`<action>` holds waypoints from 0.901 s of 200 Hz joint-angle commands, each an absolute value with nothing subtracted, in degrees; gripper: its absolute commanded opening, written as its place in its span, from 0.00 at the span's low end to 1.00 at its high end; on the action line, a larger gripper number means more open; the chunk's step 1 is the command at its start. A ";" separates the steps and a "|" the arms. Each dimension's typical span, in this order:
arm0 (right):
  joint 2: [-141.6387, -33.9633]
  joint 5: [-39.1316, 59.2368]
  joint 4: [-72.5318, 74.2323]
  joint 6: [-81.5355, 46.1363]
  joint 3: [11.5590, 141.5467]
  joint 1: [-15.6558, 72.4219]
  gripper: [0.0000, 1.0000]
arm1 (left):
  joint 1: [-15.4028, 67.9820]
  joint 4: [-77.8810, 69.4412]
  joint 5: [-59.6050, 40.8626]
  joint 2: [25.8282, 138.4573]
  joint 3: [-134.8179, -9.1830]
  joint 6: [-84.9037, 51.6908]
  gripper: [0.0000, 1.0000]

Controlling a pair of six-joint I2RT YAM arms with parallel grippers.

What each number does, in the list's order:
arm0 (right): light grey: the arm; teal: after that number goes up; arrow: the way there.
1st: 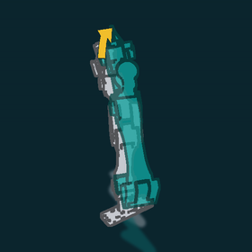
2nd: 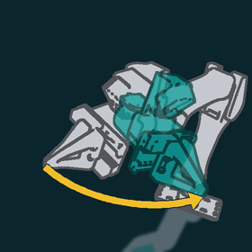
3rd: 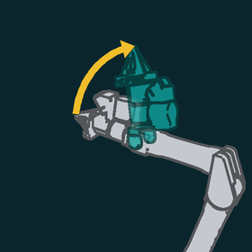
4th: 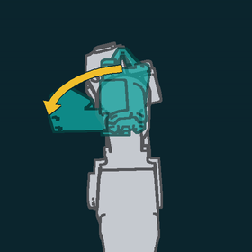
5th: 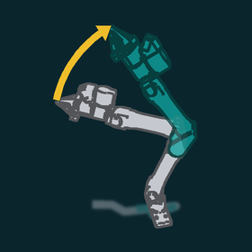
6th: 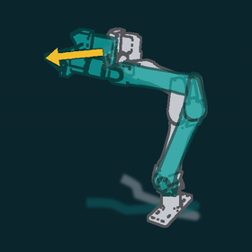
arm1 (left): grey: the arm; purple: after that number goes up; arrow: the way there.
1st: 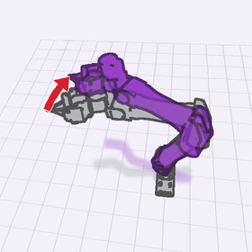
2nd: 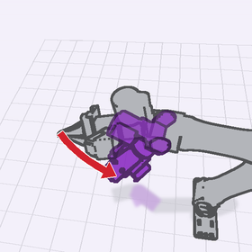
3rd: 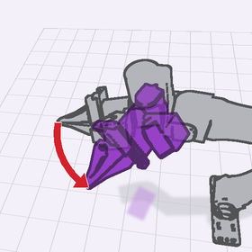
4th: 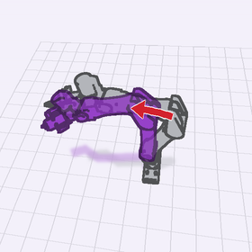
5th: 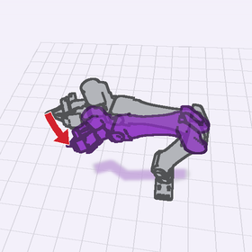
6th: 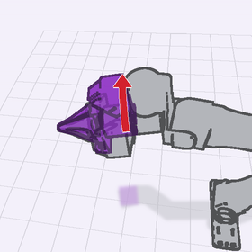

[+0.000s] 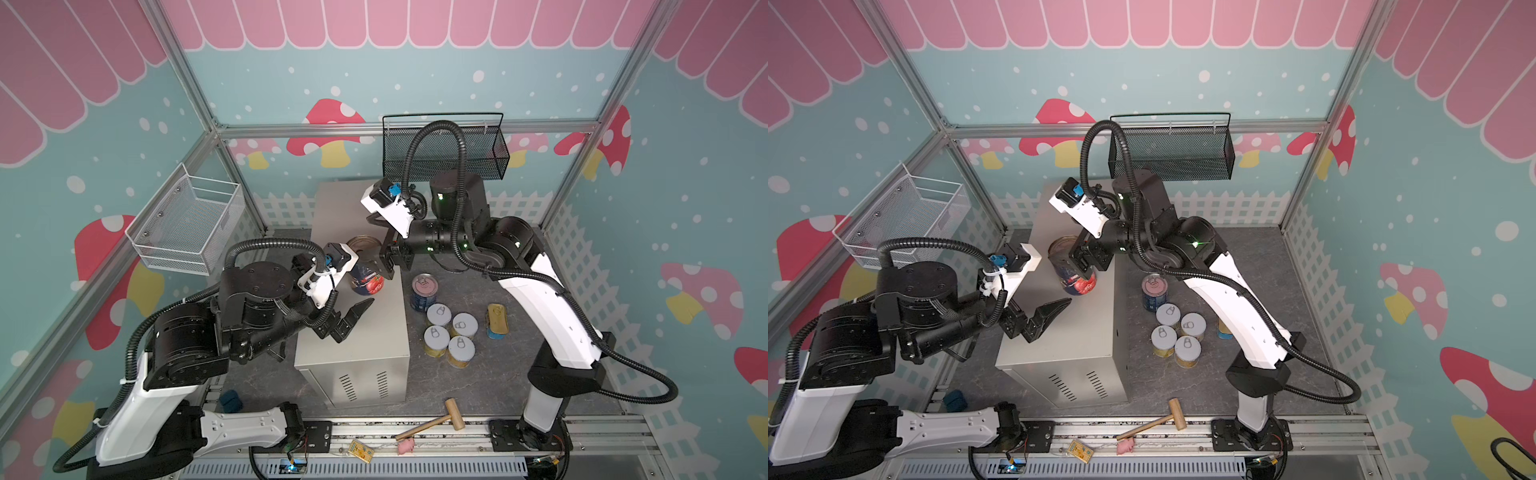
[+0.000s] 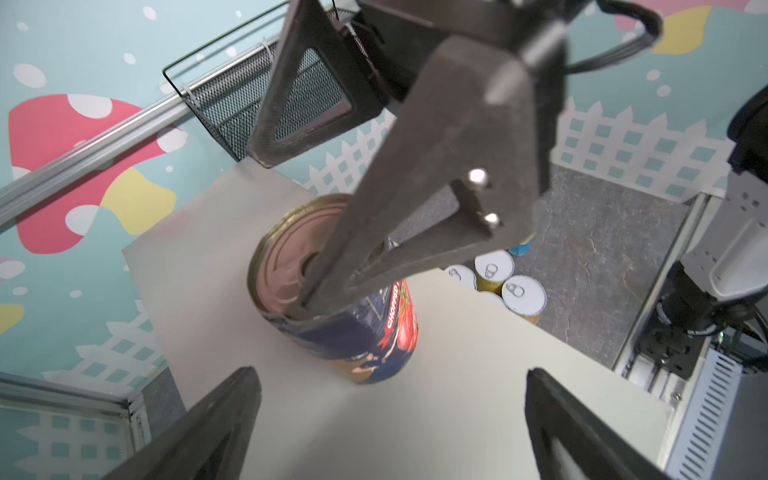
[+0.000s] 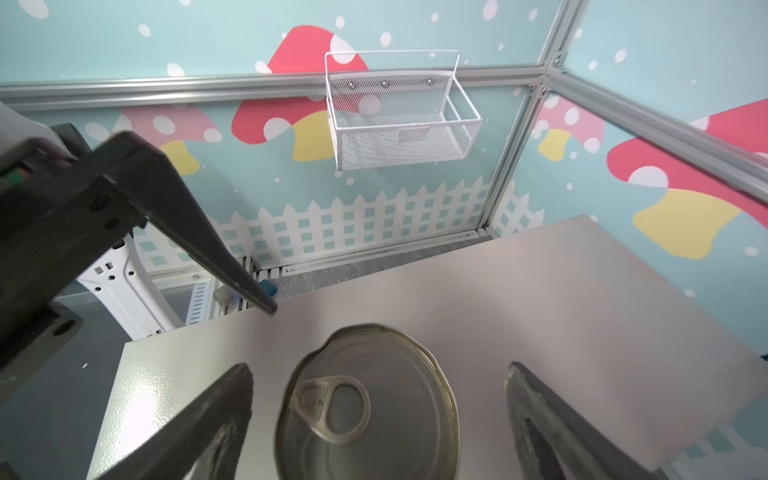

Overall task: Place and organize the canned foods onto the counter
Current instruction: 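Open the right gripper and withdraw it while the left gripper holds the can, then lower the can onto the counter's far end with the left gripper while the right returns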

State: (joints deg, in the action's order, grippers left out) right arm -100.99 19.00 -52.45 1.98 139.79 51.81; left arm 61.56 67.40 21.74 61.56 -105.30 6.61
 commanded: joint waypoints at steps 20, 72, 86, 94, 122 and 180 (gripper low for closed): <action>-84.73 9.96 -43.98 1.47 121.32 52.18 0.99 | 57.30 61.93 19.46 61.72 -104.66 6.75 0.99; -72.30 5.27 -40.10 1.96 105.47 52.21 0.99 | 45.92 61.39 3.11 64.87 -105.48 3.52 0.99; -70.40 5.66 -39.35 1.69 102.91 52.16 0.99 | 44.39 60.80 1.09 65.54 -105.17 3.43 0.99; -69.23 6.05 -38.56 1.43 101.12 52.20 0.99 | 43.47 60.32 0.24 65.94 -105.07 3.34 0.99; -65.58 8.65 -35.60 1.24 94.02 52.20 0.99 | 39.80 59.12 -2.96 67.44 -105.10 2.83 0.97; -58.87 14.82 -27.52 2.10 78.88 52.34 0.99 | 34.36 56.92 -9.26 69.76 -105.07 2.68 0.84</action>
State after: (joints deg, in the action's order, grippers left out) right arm -62.00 10.90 -33.58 1.32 83.42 51.88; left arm 36.32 58.96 -4.64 69.34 -104.81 2.61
